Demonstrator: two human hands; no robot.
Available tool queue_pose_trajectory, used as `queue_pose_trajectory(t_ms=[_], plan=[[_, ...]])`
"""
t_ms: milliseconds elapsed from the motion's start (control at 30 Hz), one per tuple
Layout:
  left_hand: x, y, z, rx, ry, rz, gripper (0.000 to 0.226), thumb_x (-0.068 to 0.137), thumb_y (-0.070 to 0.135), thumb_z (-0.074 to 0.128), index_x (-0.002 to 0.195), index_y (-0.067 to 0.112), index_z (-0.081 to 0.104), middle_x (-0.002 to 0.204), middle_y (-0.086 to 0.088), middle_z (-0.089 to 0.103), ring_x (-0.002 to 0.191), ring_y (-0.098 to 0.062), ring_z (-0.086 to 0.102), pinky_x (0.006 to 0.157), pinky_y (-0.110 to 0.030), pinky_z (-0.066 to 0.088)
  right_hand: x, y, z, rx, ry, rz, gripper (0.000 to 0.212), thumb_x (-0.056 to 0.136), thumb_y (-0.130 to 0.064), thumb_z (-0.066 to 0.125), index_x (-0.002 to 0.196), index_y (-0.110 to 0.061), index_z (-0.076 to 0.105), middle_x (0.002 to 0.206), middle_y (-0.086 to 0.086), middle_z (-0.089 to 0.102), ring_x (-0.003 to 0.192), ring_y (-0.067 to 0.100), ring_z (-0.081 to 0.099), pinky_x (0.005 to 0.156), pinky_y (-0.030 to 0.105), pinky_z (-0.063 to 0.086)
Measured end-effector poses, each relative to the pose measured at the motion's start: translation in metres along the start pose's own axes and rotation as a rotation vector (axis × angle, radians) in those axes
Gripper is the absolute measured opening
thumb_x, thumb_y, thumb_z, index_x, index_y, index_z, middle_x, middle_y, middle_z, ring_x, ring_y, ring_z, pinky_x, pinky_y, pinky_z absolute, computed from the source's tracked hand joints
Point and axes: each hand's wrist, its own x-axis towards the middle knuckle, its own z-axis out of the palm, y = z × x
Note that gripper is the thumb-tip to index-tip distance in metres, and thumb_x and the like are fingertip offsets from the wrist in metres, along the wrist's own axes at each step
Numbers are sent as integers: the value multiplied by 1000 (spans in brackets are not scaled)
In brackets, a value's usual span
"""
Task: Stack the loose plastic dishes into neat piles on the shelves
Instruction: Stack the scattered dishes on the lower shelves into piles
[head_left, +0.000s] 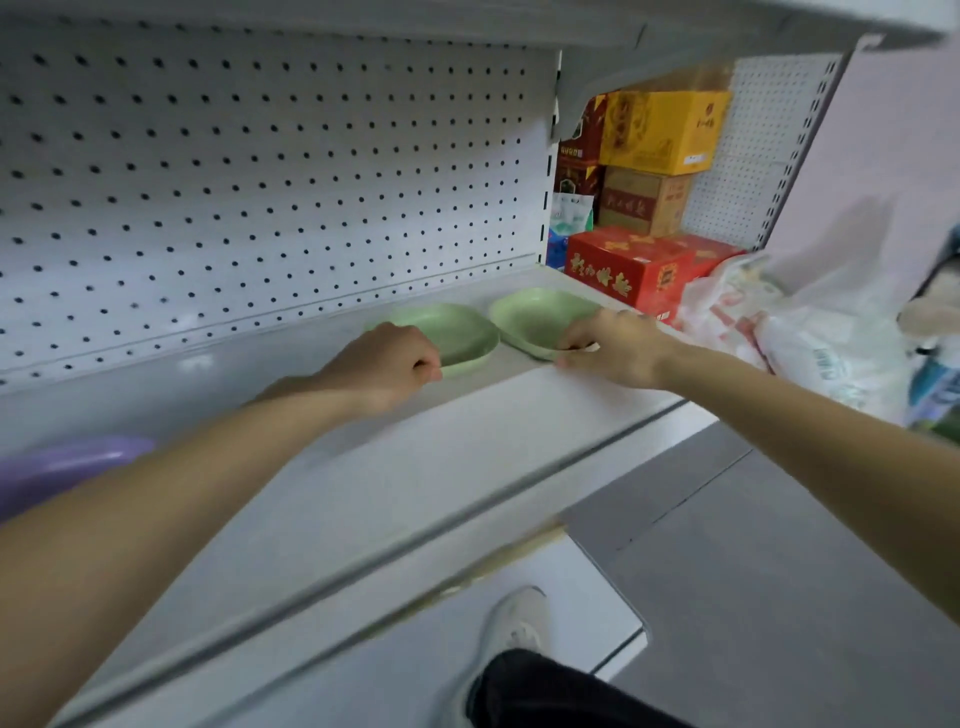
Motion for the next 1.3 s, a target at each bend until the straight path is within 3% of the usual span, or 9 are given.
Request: queue_pose_trajectory(t_ms=[200,333,500,600,667,800,933,1133,1300], plan=[[-93,4,-37,90,9,93,22,91,21,53,77,8,62,70,-10,61,69,-25,54,73,-35,46,-80,-42,-1,289,-141,-200,30,85,-25,67,113,-17,67,110,-6,67,100,7,61,93,18,45],[-143,6,-73,118,93,95,17,90,17,58,75,11,65,56,8,52,57,-7,46,65,-27,34,-105,-42,-6,156,-164,-153,31,82,-31,70,112,-23,69,107,-13,65,100,5,58,80,9,38],[-201,-5,-107,109,133,48,20,90,16,58,76,3,65,64,-9,60,63,-24,50,69,-33,43,-128,-63,4,121,-108,-191,12,85,-14,66,92,-11,75,93,-2,72,89,15,61,71,1,35],[-230,-15,-122,106,169,-23,20,89,14,56,73,6,65,54,0,51,54,-12,40,60,-22,37,-131,-87,10,44,-43,-212,13,87,-12,62,88,-14,75,89,-7,71,89,15,62,84,18,45],[-249,-26,-128,125,192,-63,19,88,14,57,74,7,67,58,-1,57,59,-17,47,66,-24,41,-128,-105,11,12,8,-211,14,90,-23,60,93,-19,74,96,-6,71,92,17,61,87,30,45],[-285,-53,-130,172,195,-120,16,89,15,59,79,7,70,73,-6,68,75,-24,60,75,-29,44,-126,-127,14,74,-95,-160,29,88,-39,60,103,-17,72,105,1,70,93,19,60,82,26,41],[-305,-65,-131,174,204,-152,15,88,16,61,78,13,71,65,2,62,66,-15,53,70,-27,37,-127,-131,19,184,-147,-49,44,92,-49,45,101,-15,71,108,8,68,100,26,58,89,31,40],[-306,-73,-128,149,228,-150,15,89,16,60,80,12,71,71,-3,65,73,-22,54,69,-25,35,-130,-159,15,361,-242,100,64,90,-65,28,121,-21,62,134,2,52,121,21,47,101,27,28],[-299,-77,-124,123,203,-164,18,89,16,60,74,16,68,58,13,53,61,-3,47,65,-26,36,-138,-187,13,301,-360,60,72,84,-72,28,139,-28,42,146,-5,40,134,19,36,114,35,20]])
